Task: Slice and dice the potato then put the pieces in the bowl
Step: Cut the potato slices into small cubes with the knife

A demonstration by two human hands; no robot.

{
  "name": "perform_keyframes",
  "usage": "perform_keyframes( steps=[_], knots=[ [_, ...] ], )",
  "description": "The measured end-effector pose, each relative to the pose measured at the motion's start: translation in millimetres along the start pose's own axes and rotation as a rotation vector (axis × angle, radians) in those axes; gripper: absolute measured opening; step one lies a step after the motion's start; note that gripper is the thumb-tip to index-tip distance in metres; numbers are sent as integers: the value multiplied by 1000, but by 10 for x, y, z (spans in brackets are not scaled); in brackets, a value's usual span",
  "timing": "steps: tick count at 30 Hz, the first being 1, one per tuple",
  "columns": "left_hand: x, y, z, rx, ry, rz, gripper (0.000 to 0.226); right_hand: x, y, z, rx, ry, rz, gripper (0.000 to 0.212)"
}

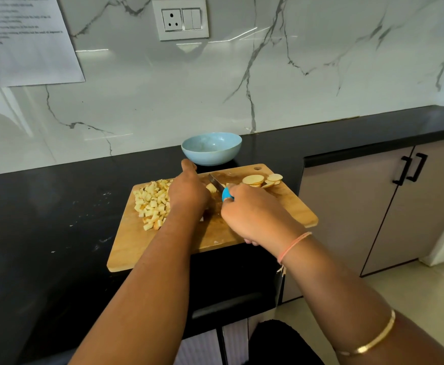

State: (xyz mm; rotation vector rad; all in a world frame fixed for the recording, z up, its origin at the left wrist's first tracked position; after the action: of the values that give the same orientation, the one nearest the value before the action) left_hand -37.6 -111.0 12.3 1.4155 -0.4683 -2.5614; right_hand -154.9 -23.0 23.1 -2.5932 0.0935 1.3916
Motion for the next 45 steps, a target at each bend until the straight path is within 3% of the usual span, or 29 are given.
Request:
perform_keyframes(
  steps=[9,19,24,30,38,45],
  knots=[
    [-42,4,32,34,10,5,45,95,104,-157,55,-8,-81,39],
    [-49,-22,27,23,-17,52,49,154,-69,53,39,-43,-138,39],
    [-31,12,24,57,36,55,39,49,-175,279,102,87,-182,41],
    [43,27,11,57,203,-87,41,-140,-100,376,36,198,-34,49],
    [6,29,-25,17,220,-53,24,-128,-6,439,47,261,-10,47],
    [50,38,89,108,200,-68,38,-164,123,404,14,290,97,43]
  ],
)
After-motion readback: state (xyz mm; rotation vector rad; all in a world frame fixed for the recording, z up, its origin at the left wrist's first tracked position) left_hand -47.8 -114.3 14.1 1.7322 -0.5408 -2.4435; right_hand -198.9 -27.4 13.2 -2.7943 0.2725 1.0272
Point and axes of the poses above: each hand's wrist, its own y-axis towards the middle knuckle, its own x-axis out of the palm, z = x × y, the point moved 7 cm from there along y, towards the middle knuckle, and after that the axes turned 12 degrees about x, right-handed, at the moved point
